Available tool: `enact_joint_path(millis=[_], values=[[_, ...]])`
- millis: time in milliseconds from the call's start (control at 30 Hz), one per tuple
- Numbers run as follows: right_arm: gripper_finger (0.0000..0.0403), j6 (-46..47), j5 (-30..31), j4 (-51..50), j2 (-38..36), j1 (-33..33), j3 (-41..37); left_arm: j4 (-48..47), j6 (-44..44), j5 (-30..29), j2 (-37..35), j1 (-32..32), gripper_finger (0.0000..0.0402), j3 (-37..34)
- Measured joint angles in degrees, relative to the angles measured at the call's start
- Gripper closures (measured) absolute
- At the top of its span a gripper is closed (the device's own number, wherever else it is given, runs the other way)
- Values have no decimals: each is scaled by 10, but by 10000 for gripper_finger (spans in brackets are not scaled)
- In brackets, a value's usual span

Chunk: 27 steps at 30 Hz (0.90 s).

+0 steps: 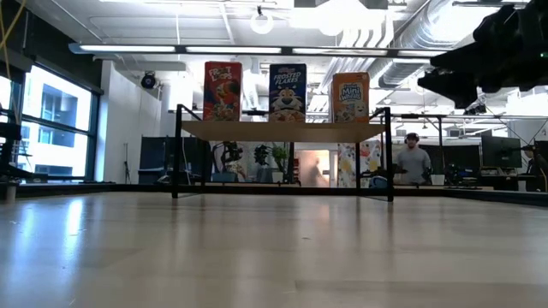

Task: Stack cereal on shelf
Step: Put the orange cereal box on the shelf aligned with the other orange cereal boxes

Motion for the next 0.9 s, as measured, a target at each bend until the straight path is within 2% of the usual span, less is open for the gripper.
enact_joint_path(millis=[467, 633, 900], values=[[118, 28, 7, -32, 0, 9, 0, 0, 0, 0, 0, 0, 169, 0], [118, 25, 37, -21, 5, 26, -12, 0, 0, 0, 0, 0, 169, 0], [118, 28, 35, 3, 7, 34, -20, 0, 0, 0, 0, 0, 169, 0]])
